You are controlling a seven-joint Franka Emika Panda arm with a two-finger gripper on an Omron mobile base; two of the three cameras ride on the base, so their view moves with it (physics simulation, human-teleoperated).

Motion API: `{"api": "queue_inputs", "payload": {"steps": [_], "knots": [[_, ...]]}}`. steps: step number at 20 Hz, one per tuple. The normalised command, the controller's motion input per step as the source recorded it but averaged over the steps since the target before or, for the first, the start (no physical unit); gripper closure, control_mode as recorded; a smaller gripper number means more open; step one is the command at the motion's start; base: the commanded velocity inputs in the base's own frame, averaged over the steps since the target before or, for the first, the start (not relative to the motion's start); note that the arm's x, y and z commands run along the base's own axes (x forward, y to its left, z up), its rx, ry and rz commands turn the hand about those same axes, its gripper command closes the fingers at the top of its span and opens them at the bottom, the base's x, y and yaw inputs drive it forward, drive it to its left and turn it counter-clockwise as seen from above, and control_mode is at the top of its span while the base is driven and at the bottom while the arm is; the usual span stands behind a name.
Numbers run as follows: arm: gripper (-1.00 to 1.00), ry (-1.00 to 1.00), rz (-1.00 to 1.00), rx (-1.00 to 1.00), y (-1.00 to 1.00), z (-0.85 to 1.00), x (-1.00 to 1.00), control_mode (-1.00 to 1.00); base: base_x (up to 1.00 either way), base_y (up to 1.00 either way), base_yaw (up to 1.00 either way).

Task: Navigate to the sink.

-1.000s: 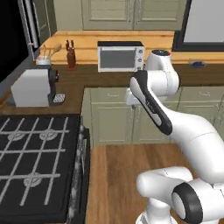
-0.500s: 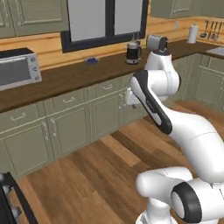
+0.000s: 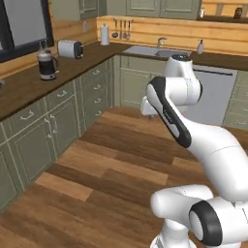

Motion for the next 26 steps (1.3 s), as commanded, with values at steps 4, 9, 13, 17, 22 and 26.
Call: {"api": "queue_inputs", "payload": {"steps": [4, 9, 13, 17, 22, 26], "knots": [[-1.0, 0.0, 0.0, 0.0, 0.0, 0.0, 0.0, 1.0, 0.94, 0.0, -0.61], [-1.0, 0.0, 0.0, 0.0, 0.0, 0.0, 0.0, 1.0, 1.0, 0.03, -0.47], [-1.0, 0.0, 0.0, 0.0, 0.0, 0.0, 0.0, 1.0, 1.0, 0.38, -0.37], [-1.0, 0.0, 0.0, 0.0, 0.0, 0.0, 0.0, 1.0, 1.0, 0.52, -0.38], [-1.0, 0.0, 0.0, 0.0, 0.0, 0.0, 0.0, 1.0, 1.0, 0.76, -0.38], [-1.0, 0.0, 0.0, 0.0, 0.0, 0.0, 0.0, 1.0, 1.0, 0.74, -0.32]]}}
